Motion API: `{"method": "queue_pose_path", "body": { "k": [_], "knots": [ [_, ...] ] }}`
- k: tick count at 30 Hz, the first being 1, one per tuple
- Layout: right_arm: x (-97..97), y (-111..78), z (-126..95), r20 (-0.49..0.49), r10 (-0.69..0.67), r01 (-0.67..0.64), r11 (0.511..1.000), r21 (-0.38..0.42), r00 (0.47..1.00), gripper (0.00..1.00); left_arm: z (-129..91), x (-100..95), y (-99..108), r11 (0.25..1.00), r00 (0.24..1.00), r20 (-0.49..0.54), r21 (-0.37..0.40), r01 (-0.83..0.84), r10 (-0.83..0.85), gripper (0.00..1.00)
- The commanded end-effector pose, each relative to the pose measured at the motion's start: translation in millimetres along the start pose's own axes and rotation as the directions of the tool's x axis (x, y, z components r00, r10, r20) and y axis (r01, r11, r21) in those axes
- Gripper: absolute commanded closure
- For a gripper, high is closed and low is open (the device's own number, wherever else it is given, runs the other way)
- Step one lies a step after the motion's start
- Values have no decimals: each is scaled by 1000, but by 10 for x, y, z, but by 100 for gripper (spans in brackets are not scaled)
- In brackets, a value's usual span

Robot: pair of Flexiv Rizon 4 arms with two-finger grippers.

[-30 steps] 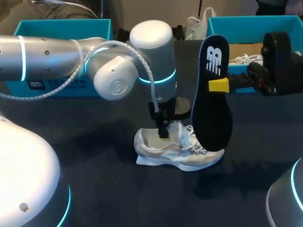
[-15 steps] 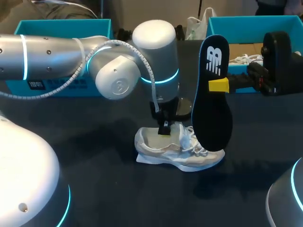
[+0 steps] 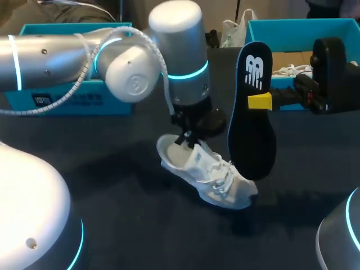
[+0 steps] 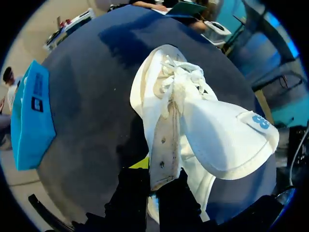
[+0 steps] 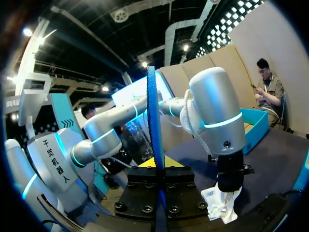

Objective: Take the shoe out of the shoebox, open the shoe tongue, remove and reinsert the insole, then place the shoe into the shoebox

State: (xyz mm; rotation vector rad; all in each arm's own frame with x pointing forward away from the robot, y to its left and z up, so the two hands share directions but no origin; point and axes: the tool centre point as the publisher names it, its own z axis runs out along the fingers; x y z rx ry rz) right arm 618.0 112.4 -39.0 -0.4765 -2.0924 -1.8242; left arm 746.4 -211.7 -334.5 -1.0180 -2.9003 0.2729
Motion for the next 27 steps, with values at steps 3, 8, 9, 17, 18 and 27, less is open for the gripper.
{"method": "queue_pose_path", "body": {
  "k": [3, 8, 9, 17, 18, 27],
  "knots": [
    [3, -6, 13, 3, 2, -2, 1000, 2, 1000, 100, -176, 32, 48, 976, 975, 26, 1, -219, 219, 100],
    [3, -6, 13, 3, 2, -2, 1000, 2, 1000, 100, -176, 32, 48, 976, 975, 26, 1, -219, 219, 100],
    [3, -6, 13, 3, 2, -2, 1000, 2, 1000, 100, -176, 32, 48, 976, 975, 26, 1, -219, 219, 100],
    [3, -6, 13, 3, 2, -2, 1000, 2, 1000, 100, -260, 81, 27, 894, 894, 25, -51, -445, 447, 100],
    [3, -6, 13, 3, 2, -2, 1000, 2, 1000, 100, -264, 102, 23, 872, 873, 30, -62, -485, 487, 100],
    [3, -6, 13, 3, 2, -2, 1000, 2, 1000, 100, -262, 183, -21, 774, 776, -11, -62, -630, 631, 100]
  ]
}}
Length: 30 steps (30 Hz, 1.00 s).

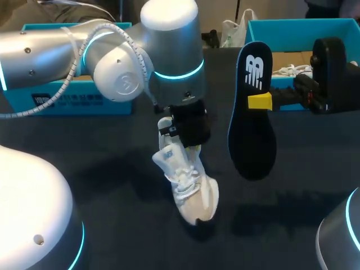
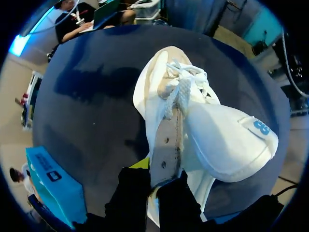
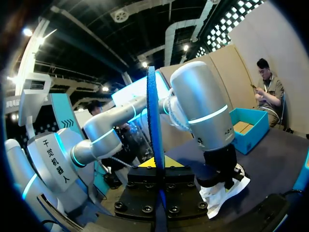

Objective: Take the shoe out of the shoebox, open the shoe tongue, remove and reinsert the insole, then place the shoe into the shoebox

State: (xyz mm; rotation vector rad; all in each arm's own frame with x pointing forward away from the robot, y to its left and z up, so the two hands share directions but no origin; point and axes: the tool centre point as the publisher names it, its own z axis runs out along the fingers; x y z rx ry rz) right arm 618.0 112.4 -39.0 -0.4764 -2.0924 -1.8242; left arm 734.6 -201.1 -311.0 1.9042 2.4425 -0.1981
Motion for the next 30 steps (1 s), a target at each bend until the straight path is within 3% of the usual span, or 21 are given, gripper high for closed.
{"method": "queue_pose_path", "body": {
  "k": [1, 16, 30],
  "knots": [
    [2, -6, 13, 3, 2, -2, 1000, 2, 1000, 100, -23, 30, -6, 1000, 1000, 0, 5, -31, 31, 100],
    [2, -6, 13, 3, 2, -2, 1000, 2, 1000, 100, 177, 85, -213, 985, 985, -19, 35, -170, 171, 100],
    [2, -6, 13, 3, 2, -2, 1000, 2, 1000, 100, 502, -67, -180, 977, 974, -80, 56, -208, 212, 100]
  ]
}}
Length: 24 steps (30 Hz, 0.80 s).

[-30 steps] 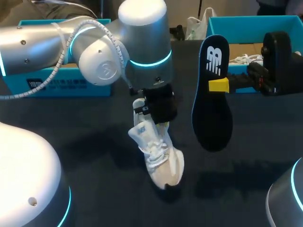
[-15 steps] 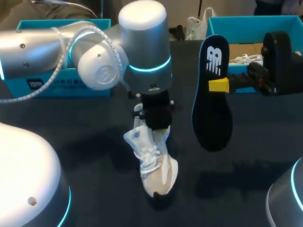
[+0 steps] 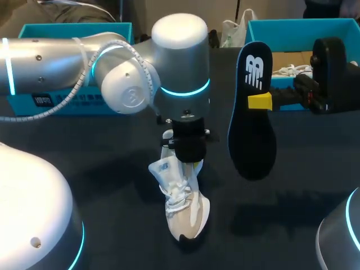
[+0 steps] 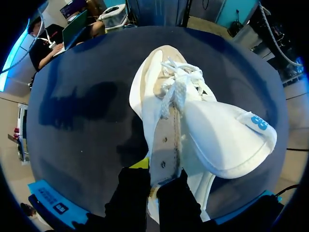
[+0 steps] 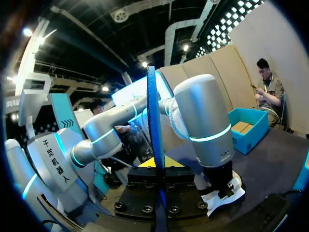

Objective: Take the shoe out of the shoebox, open the shoe tongue, remove and reinsert the insole, then place the shoe into the shoebox

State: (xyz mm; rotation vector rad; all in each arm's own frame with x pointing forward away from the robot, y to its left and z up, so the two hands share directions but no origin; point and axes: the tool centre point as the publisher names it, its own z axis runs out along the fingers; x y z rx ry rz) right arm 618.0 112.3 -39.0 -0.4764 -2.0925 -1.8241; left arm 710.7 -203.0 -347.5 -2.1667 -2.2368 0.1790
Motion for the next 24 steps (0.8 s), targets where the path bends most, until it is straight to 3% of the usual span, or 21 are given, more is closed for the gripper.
{"method": "queue_pose_path", "body": {
  "k": [1, 24],
  "knots": [
    [2, -6, 13, 3, 2, -2, 1000, 1, 1000, 100, 122, -154, 68, 1000, 1000, -22, 11, -3, 3, 100],
    [2, -6, 13, 3, 2, -2, 1000, 1, 1000, 100, 400, -362, 221, 998, 999, -18, 46, -44, 45, 99]
  ]
}}
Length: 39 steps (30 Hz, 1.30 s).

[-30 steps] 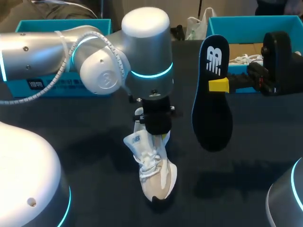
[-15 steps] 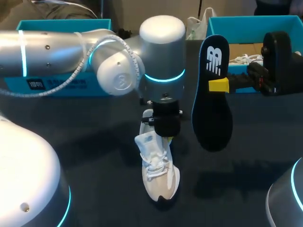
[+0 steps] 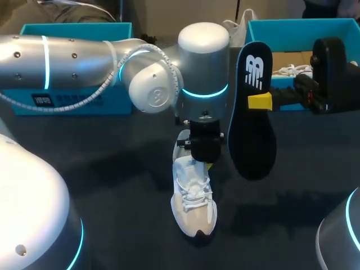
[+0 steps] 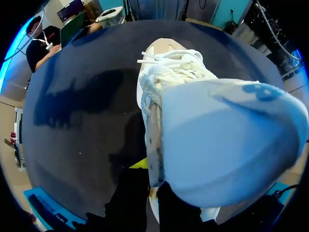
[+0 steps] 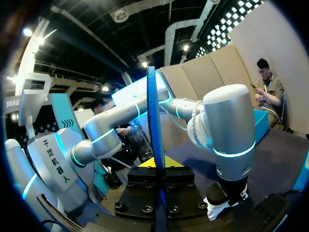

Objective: Take the shoe out of the shoebox, open the shoe tongue, remove and reinsert the insole, then place the shoe into the shoebox

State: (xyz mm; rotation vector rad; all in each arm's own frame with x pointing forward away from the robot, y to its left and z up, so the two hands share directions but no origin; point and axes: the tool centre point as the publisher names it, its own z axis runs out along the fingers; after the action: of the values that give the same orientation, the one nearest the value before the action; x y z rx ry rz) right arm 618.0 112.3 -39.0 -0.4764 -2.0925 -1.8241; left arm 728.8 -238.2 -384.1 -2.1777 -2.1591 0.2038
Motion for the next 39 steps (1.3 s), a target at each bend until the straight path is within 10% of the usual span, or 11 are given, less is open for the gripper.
{"method": "queue_pose_path", "body": {
  "k": [1, 6, 10, 32, 39],
  "knots": [
    [2, -6, 13, 3, 2, -2, 1000, 1, 1000, 100, 31, -30, 18, 1000, 1000, 5, 0, -9, 9, 85],
    [2, -6, 13, 3, 2, -2, 1000, 1, 1000, 100, -6, -42, 20, 1000, 999, 28, -12, -25, 26, 55],
    [2, -6, 13, 3, 2, -2, 1000, 1, 1000, 100, -132, -10, 17, 999, 997, 67, -15, -29, 30, 0],
    [2, -6, 13, 3, 2, -2, 1000, 1, 1000, 100, -1659, -44, 139, 997, 738, 674, -36, 73, -30, 0],
    [2, -6, 13, 3, 2, -2, 1000, 1, 1000, 100, -1659, -44, 139, 997, 738, 674, -36, 73, -30, 0]
  ]
}}
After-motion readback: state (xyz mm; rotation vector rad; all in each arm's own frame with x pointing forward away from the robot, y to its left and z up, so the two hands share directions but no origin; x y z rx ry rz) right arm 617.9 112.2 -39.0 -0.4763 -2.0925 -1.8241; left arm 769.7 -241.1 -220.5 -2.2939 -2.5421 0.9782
